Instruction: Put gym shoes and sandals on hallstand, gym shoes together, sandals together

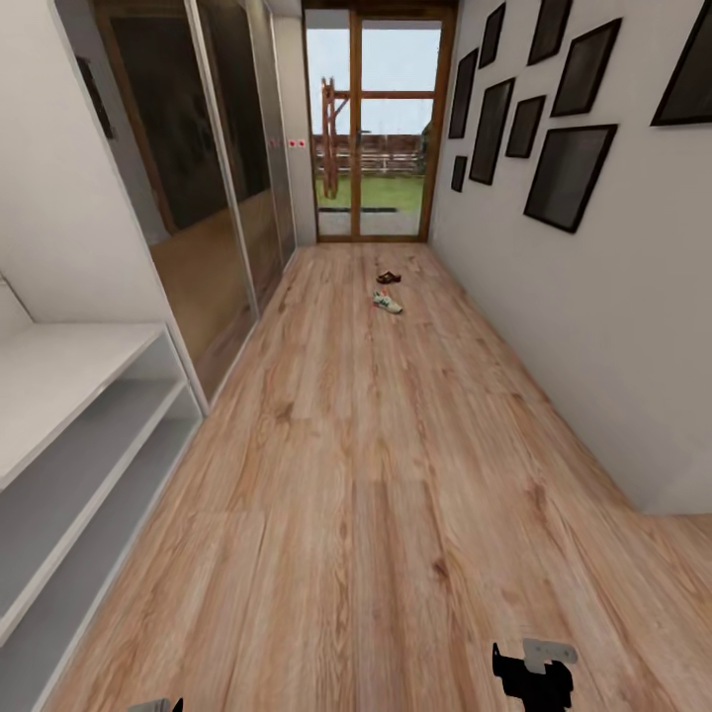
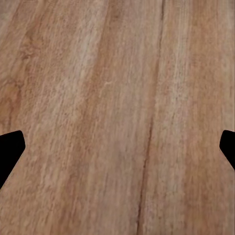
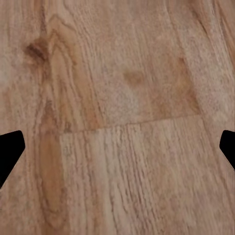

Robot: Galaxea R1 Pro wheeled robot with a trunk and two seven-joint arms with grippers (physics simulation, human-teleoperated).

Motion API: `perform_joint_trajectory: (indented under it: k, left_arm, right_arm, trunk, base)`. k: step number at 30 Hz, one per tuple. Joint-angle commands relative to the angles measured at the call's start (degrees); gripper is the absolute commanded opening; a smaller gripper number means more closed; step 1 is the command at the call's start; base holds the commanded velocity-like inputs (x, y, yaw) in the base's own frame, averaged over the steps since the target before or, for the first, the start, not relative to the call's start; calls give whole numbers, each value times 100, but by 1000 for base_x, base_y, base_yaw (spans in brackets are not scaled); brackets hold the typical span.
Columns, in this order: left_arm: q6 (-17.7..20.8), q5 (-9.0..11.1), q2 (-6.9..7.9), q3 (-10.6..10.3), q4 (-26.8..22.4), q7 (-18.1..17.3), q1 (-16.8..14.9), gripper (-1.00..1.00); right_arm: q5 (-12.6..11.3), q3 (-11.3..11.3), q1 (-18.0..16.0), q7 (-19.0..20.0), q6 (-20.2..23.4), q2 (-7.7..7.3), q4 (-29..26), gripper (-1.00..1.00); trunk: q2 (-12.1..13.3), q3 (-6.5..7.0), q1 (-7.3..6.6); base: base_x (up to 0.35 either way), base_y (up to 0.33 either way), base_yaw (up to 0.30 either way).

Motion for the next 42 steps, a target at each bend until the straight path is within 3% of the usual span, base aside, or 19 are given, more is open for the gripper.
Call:
perform_joint_trajectory:
  k: [1,42]
  left_arm:
    - [-4,53,0,15,6,-60,-3,100]
    - [-4,53,0,15,5,-60,-3,100]
  right_arm:
    - [-22,4,-4,-1,-23,0,5,100]
    - [-13,13,-3,-1,-19,6,5,100]
  trunk:
    - [-2,-5,3]
    - [-2,-5,3]
  base:
    - [338,0,0]
    - [338,0,0]
